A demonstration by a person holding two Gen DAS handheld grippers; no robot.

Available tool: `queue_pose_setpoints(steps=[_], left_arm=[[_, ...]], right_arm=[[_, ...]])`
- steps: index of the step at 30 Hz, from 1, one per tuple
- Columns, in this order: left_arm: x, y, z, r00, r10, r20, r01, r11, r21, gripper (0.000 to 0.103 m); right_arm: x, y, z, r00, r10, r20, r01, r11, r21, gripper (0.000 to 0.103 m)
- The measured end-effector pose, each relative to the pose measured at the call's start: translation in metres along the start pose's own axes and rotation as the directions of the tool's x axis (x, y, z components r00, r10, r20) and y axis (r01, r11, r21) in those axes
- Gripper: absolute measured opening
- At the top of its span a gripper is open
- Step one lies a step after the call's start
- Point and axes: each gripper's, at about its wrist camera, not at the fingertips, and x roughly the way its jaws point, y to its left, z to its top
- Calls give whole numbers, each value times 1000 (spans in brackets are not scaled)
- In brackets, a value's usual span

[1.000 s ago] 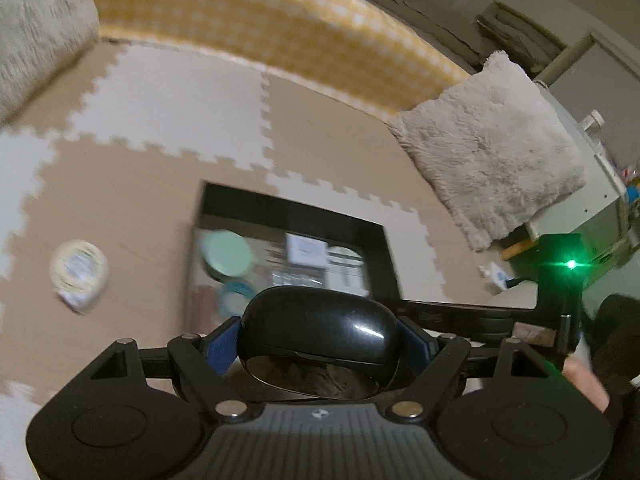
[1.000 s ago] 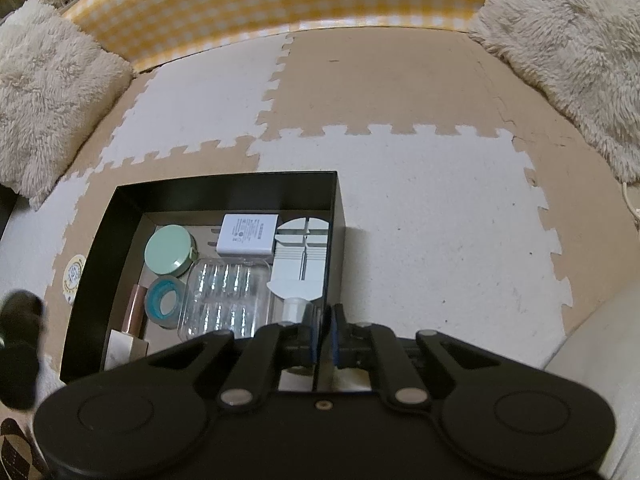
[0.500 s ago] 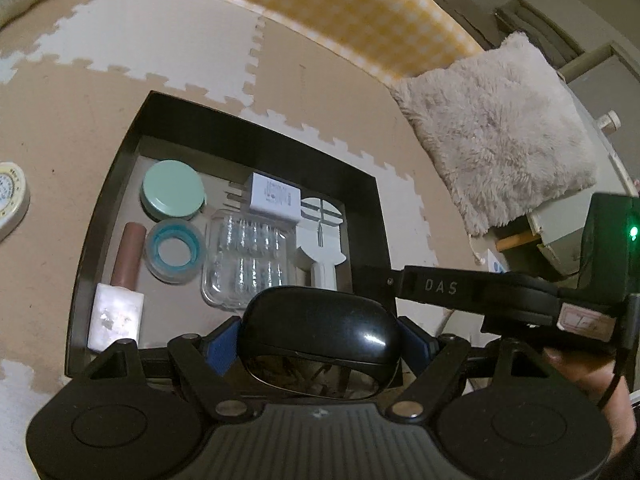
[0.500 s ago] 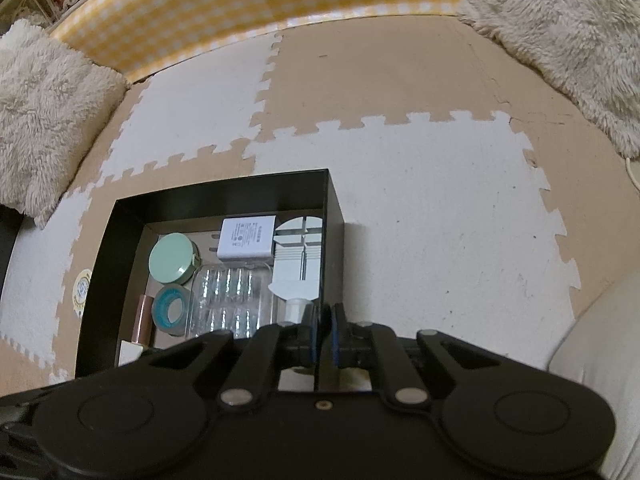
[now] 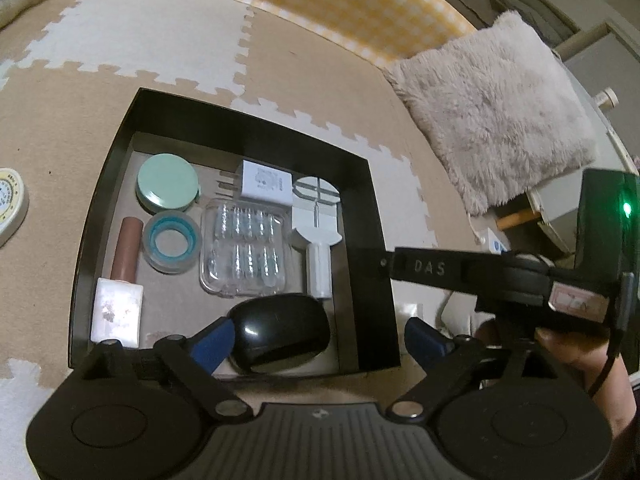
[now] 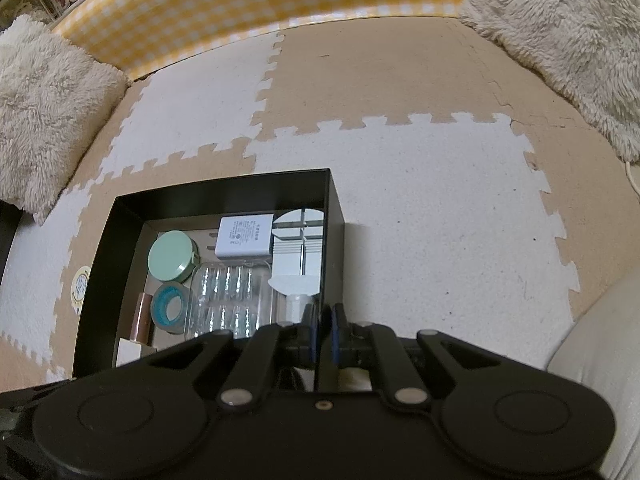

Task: Organize rigid objects
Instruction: 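Carry the black mouse with the left gripper into the box and release, then move the left gripper to the white round tape measure and close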

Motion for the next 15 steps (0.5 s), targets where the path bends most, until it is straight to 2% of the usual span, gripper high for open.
queue_pose_setpoints(steps=[5, 7, 15], left_arm=[[-4, -5, -2, 1000, 9, -2, -8, 999, 35, 96], [-6, -6, -3, 1000, 4, -6, -4, 999, 37, 101], [-24, -14, -10, 1000, 18, 14, -19, 995, 94, 103]], right_arm=[[0, 0, 0, 1000, 0, 0, 0, 1000, -2, 8], [0, 0, 0, 1000, -1, 0, 1, 1000, -3, 8], [0, 1, -1, 1000, -4, 1, 4, 1000, -7, 8]])
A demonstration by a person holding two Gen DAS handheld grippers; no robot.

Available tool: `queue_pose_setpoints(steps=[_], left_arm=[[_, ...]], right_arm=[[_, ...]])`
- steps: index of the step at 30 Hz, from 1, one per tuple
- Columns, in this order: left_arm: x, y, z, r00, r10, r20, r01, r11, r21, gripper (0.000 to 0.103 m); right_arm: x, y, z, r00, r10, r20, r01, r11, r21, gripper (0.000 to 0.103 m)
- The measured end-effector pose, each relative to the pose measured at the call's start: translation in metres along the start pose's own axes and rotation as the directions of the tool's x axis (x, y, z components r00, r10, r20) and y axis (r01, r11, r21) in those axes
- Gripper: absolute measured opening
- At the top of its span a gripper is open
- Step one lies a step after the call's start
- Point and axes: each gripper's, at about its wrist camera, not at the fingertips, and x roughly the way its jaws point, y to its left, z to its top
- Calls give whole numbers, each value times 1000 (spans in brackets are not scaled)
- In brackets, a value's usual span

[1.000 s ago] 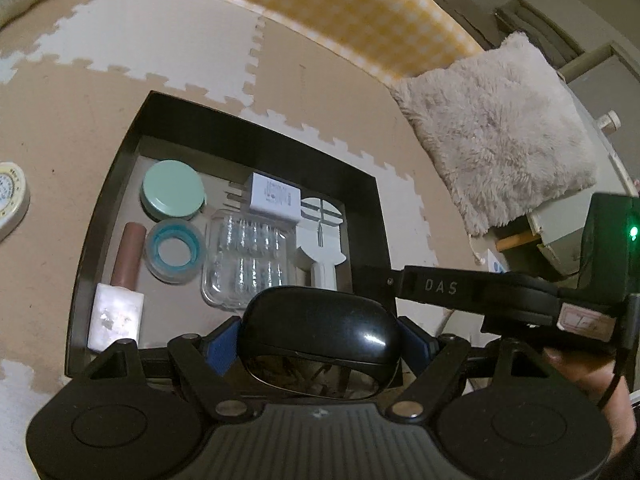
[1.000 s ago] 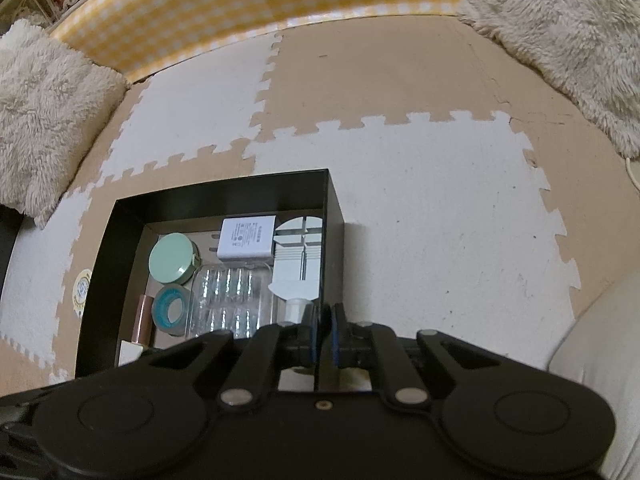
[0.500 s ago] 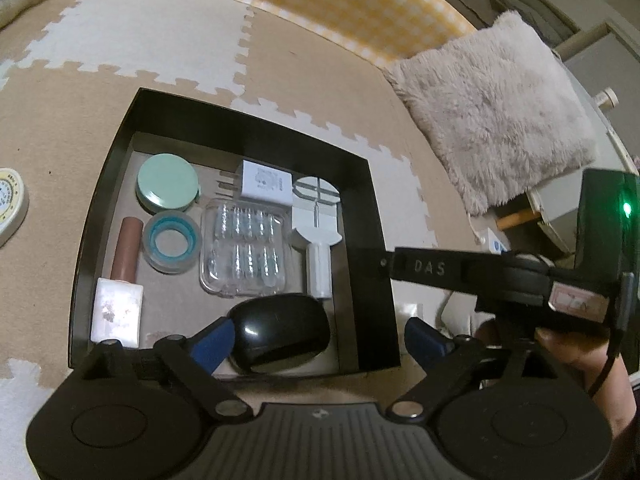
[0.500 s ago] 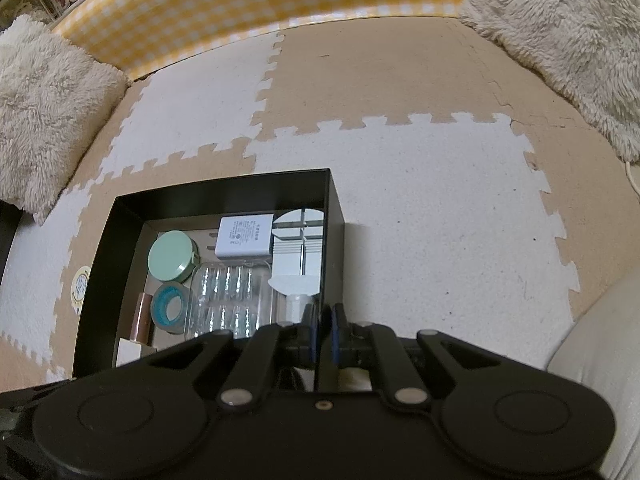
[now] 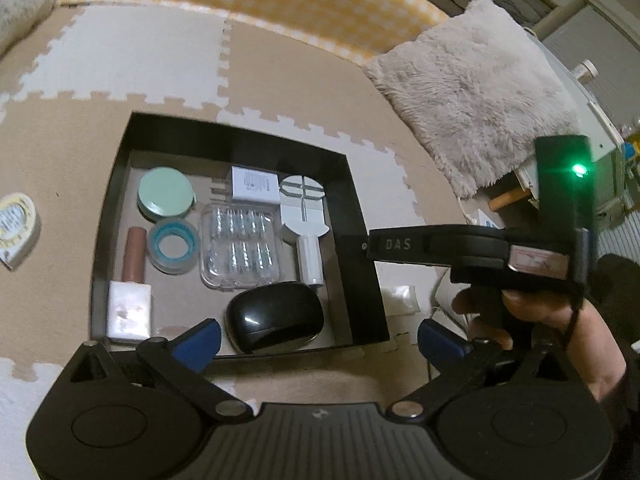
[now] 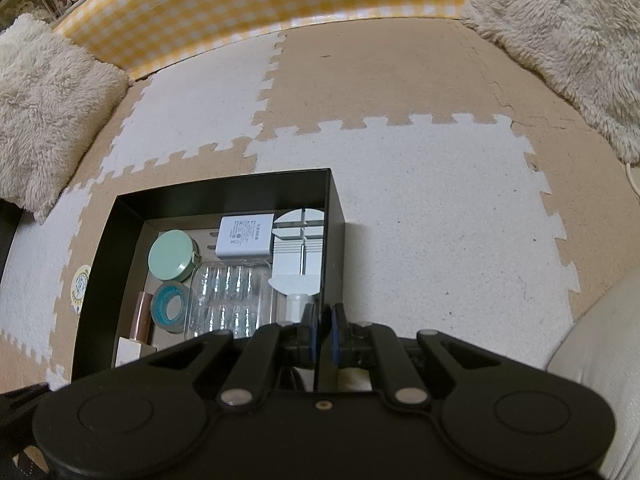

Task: Organize rigid objects
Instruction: 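Move the left gripper to the white round tape measure and close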

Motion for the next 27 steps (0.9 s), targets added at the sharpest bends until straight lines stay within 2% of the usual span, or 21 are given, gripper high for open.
queue_pose_setpoints(steps=[8, 18, 27], left_arm=[[-35, -3, -3, 995, 60, 81, -67, 993, 97, 103], [-71, 24, 8, 976, 162, 147, -172, 983, 56, 103], [-102, 64, 30, 931, 302, 206, -316, 948, 34, 103]], right_arm=[[0, 3, -2, 1000, -6, -1, 6, 1000, -11, 8], [0, 3, -3, 1000, -11, -1, 11, 1000, -18, 8], [0, 4, -3, 1000, -11, -1, 11, 1000, -19, 8]])
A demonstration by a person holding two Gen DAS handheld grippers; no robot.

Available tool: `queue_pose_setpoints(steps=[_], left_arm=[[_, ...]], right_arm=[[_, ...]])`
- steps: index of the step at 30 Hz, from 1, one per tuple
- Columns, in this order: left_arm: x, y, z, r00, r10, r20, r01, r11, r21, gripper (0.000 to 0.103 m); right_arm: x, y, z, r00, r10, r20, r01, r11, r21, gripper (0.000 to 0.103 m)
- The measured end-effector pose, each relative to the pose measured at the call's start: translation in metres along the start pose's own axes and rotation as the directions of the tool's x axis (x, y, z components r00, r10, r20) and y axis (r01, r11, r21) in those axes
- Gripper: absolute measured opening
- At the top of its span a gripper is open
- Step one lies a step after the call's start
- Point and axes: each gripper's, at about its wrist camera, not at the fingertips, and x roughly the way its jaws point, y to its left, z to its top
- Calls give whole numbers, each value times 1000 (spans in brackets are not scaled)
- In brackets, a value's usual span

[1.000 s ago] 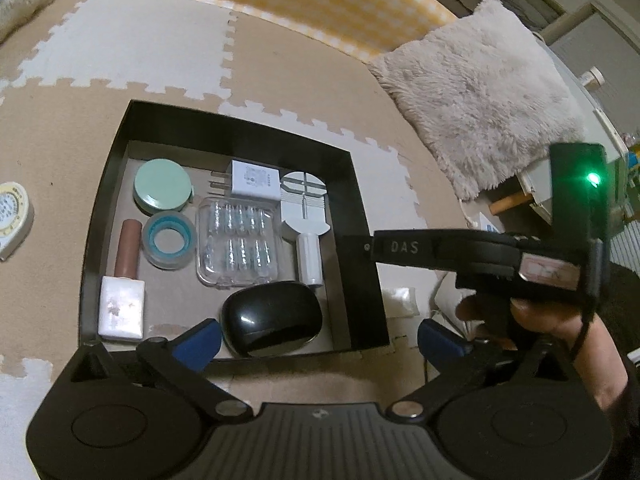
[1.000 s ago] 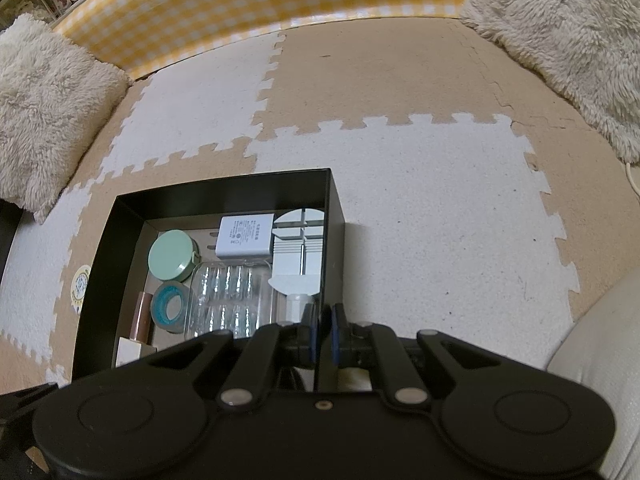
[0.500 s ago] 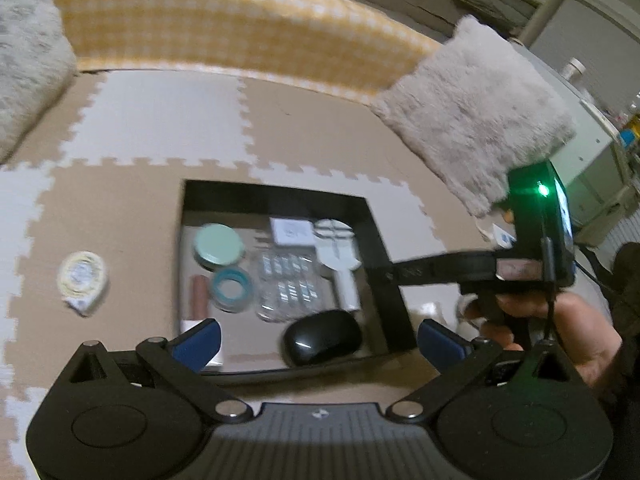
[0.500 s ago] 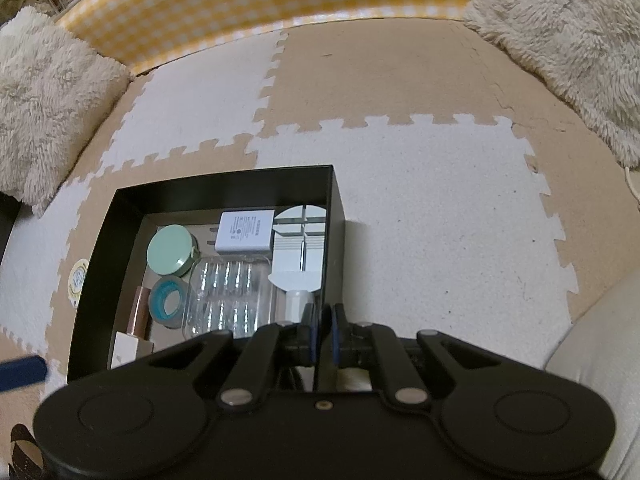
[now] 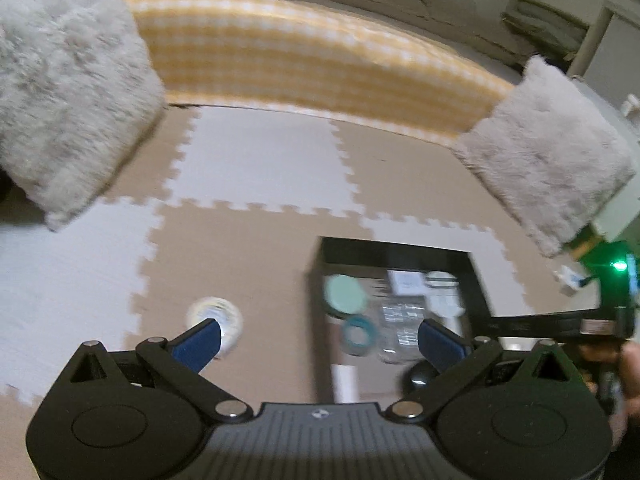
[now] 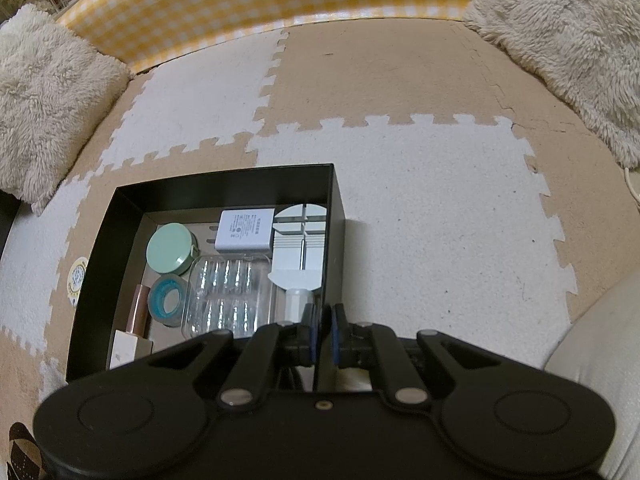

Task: Organize rigid objects
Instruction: 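Move the left gripper to the white round tape measure and close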

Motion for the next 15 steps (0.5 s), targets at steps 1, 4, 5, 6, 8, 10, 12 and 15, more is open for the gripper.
queue_pose_setpoints(steps=[1, 4, 5, 6, 8, 10, 12, 15], left_arm=[[1, 5, 1, 1000, 20, -2, -20, 1000, 9, 103], [8, 20, 4, 997, 78, -17, -77, 996, 32, 103], [11, 26, 4, 996, 91, -24, -90, 995, 34, 103], [15, 31, 3, 995, 97, -34, -95, 995, 32, 103], [26, 40, 3, 993, 91, -70, -89, 996, 32, 103], [36, 47, 3, 993, 68, -99, -64, 997, 47, 103], [44, 48, 2, 991, 61, -121, -51, 995, 86, 103], [58, 47, -1, 988, 78, -136, -57, 987, 152, 99]], right_arm=[[0, 0, 0, 1000, 0, 0, 0, 1000, 0, 8], [0, 0, 0, 1000, 0, 0, 0, 1000, 0, 8], [0, 0, 0, 1000, 1, 0, -1, 1000, 1, 8], [0, 0, 0, 1000, 1, -1, -1, 1000, 2, 8], [0, 0, 0, 1000, -1, 0, 1, 1000, 0, 8], [0, 0, 0, 1000, -1, 0, 1, 1000, -1, 8], [0, 0, 0, 1000, 0, -1, 0, 1000, 0, 8], [0, 0, -1, 1000, 0, -2, 0, 1000, -3, 8]])
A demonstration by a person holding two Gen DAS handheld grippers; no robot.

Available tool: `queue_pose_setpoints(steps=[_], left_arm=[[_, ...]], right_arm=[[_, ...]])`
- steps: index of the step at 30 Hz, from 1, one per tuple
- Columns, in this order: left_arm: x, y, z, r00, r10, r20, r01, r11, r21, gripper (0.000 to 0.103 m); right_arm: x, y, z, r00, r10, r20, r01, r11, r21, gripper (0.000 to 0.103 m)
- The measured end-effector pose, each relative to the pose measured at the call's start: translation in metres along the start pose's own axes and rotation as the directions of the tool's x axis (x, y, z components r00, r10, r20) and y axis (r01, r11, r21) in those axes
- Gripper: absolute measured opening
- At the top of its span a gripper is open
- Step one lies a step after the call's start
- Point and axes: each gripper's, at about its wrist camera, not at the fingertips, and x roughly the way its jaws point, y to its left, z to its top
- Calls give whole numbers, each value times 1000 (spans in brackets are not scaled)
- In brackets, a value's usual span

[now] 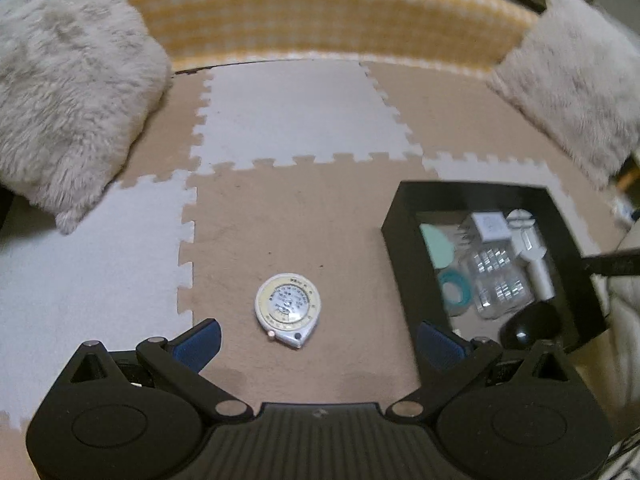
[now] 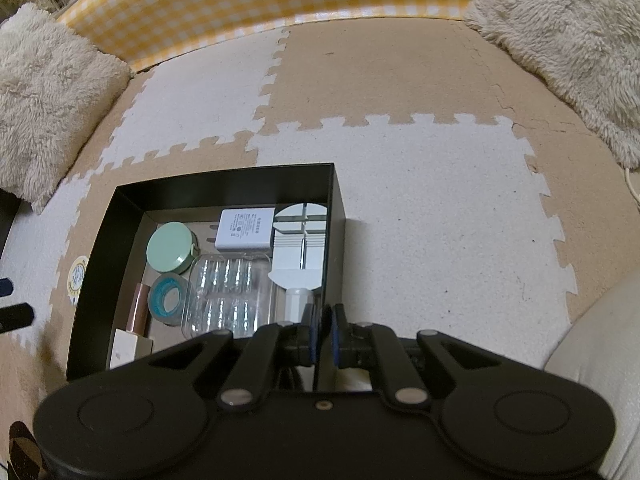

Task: Organize rigid objects
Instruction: 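Move the left gripper to the white round tape measure and close, then carry the tape measure with the left gripper into the box and release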

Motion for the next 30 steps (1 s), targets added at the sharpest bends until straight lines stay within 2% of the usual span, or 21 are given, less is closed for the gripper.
queue_pose_setpoints(steps=[1, 4, 7, 14, 19, 25, 30], left_arm=[[4, 1, 0, 1000, -3, -2, 3, 1000, 5, 93], [18, 4, 1, 1000, -6, -20, 6, 1000, 4, 84], [30, 7, 1, 1000, 2, -26, -2, 1000, 19, 80], [53, 12, 6, 999, 27, -19, -26, 999, 41, 78], [70, 16, 6, 999, 8, -47, -7, 1000, 21, 65], [76, 20, 5, 999, 18, -50, -18, 1000, 7, 53], [77, 21, 6, 999, 17, -40, -17, 1000, -3, 53]], right_arm=[[0, 0, 0, 1000, 1, 0, -1, 1000, 1, 8], [0, -1, -1, 1000, 0, -1, 0, 1000, -1, 8], [0, 0, -1, 1000, -4, -2, 4, 1000, -6, 8], [0, 1, -1, 1000, -6, -4, 6, 1000, -10, 8], [0, 1, -1, 1000, -6, -4, 6, 1000, -11, 8], [0, 1, -2, 1000, -6, -4, 6, 1000, -13, 8], [0, 2, -2, 1000, -8, -5, 8, 1000, -16, 8]])
